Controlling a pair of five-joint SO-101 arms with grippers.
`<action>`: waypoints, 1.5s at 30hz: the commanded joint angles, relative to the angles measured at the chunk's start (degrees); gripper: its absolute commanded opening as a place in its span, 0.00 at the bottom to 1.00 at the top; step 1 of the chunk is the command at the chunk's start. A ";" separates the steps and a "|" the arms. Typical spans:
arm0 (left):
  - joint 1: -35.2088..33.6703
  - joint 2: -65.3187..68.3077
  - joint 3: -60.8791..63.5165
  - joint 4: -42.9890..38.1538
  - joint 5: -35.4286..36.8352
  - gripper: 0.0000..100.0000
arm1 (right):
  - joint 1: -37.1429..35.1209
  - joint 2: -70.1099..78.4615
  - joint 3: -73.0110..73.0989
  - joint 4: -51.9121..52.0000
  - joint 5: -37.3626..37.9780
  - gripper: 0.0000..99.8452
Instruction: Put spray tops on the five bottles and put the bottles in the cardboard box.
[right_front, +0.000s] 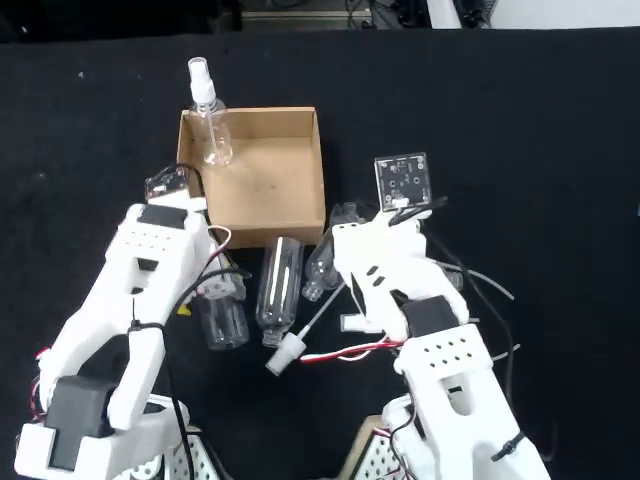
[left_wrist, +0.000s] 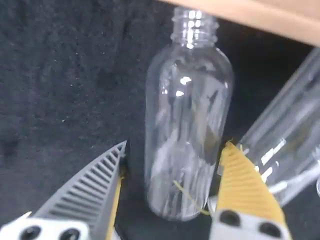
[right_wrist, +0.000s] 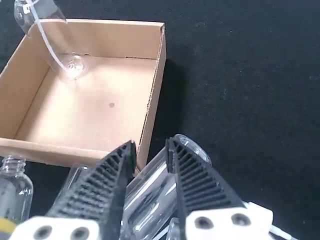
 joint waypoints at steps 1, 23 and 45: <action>0.31 -2.55 4.26 -5.45 -0.88 0.26 | 0.79 -1.89 -2.07 -0.09 0.62 0.08; -50.42 -1.85 -6.99 -5.27 -82.37 0.09 | 0.79 -1.89 -2.07 -0.09 0.62 0.08; -60.88 9.32 -18.51 -2.11 -95.82 0.28 | 0.53 -1.89 -1.80 -0.09 0.62 0.08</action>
